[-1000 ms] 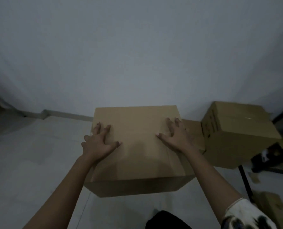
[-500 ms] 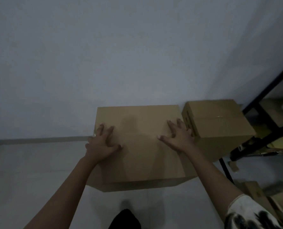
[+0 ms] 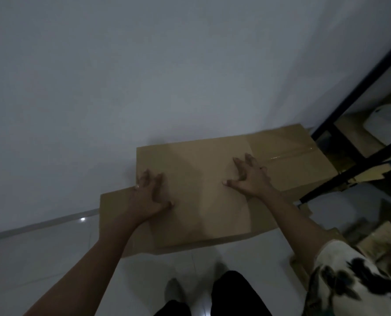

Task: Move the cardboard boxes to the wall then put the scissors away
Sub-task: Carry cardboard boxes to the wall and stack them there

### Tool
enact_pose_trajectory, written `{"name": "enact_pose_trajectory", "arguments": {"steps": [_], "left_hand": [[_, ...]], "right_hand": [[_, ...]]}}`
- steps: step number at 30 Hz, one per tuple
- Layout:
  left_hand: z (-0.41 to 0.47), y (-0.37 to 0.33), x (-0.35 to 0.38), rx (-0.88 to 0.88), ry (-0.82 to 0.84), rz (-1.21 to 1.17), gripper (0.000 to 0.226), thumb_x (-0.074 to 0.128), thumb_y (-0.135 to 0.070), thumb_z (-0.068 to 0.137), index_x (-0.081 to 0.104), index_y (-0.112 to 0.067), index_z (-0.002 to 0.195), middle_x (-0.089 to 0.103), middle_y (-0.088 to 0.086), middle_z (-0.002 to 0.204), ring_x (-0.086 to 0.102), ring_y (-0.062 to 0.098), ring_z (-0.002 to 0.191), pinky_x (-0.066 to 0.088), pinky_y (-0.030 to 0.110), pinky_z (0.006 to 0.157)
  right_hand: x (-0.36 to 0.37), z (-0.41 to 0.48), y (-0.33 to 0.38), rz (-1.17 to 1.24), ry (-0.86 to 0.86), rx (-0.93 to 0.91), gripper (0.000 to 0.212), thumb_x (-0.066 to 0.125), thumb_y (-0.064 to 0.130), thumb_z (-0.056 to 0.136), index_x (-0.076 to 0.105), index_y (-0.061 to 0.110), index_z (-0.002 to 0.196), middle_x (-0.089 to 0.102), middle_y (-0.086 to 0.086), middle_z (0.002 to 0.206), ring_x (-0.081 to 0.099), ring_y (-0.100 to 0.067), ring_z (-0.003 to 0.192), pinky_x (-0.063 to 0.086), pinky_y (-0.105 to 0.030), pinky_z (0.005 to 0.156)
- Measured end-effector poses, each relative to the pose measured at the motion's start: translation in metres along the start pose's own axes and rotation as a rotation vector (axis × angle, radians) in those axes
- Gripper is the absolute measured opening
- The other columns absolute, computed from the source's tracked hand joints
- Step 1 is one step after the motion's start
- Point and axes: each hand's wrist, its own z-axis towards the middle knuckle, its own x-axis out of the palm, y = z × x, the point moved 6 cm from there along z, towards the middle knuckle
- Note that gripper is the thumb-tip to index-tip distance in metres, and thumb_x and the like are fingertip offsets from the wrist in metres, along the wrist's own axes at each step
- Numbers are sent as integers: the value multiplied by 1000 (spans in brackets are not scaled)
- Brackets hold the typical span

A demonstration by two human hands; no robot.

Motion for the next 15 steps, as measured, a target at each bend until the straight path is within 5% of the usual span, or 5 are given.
{"name": "enact_pose_trajectory", "arguments": {"steps": [15], "left_hand": [[114, -19, 67, -119, 30, -51, 126, 52, -76, 37, 24, -33, 152, 1, 8, 162, 16, 28, 148, 26, 49, 114]], "right_hand": [[11, 144, -65, -36, 169, -88, 98, 68, 70, 70, 18, 47, 151, -5, 8, 163, 14, -39, 145, 23, -57, 112]]}}
